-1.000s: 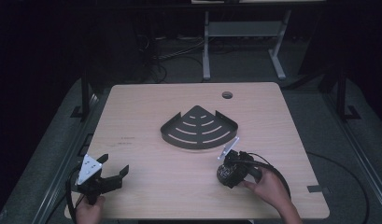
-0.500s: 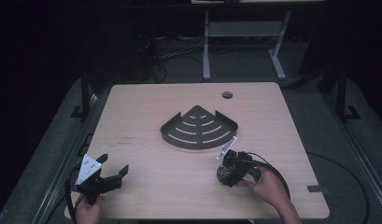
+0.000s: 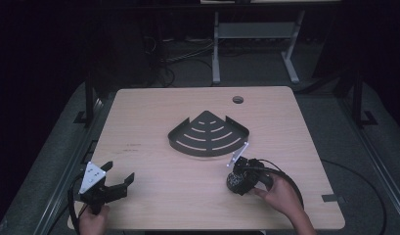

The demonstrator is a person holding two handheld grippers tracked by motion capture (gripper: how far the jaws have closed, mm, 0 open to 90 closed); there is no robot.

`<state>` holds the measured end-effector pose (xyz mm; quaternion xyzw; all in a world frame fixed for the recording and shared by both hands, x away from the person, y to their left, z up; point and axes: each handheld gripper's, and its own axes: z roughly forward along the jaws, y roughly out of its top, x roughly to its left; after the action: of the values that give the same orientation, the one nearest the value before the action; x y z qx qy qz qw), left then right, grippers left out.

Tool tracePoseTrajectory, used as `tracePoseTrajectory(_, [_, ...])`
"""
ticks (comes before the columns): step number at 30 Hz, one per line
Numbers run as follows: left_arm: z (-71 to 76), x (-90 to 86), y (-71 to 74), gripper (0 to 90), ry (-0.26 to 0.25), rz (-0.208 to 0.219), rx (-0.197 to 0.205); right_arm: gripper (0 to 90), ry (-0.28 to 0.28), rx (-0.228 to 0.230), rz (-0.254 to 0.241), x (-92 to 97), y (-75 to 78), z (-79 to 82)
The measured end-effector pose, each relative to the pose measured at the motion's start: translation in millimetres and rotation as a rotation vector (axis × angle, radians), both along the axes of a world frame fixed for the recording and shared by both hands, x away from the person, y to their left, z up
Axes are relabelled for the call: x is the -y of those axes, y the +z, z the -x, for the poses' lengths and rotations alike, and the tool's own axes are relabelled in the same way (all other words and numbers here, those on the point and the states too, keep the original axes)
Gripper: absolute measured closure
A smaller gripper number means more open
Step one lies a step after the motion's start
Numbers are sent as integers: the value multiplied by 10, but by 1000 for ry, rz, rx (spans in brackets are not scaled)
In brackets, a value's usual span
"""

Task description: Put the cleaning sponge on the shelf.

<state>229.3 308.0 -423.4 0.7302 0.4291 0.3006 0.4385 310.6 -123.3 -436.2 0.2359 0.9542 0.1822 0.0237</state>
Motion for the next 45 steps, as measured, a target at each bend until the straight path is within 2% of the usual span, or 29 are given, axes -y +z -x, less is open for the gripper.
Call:
tracePoseTrajectory(4, [2, -5, 7, 137, 1, 1, 1, 334, 4, 3, -14, 2, 45, -10])
tracePoseTrajectory(6, [5, -3, 9, 137, 1, 3, 2, 334, 4, -11, -30, 6, 66, -17])
tracePoseTrajectory(14, [4, 8, 6, 138, -1, 0, 1, 334, 11, -5, -38, -8, 115, -25])
tracePoseTrajectory(31, [8, 8, 13, 137, -1, 1, 2, 334, 8, 0, -52, 12, 292, -147])
tracePoseTrajectory(45, [7, 13, 15, 137, -3, 0, 5, 335, 11, 0, -44, -23, 422, -271])
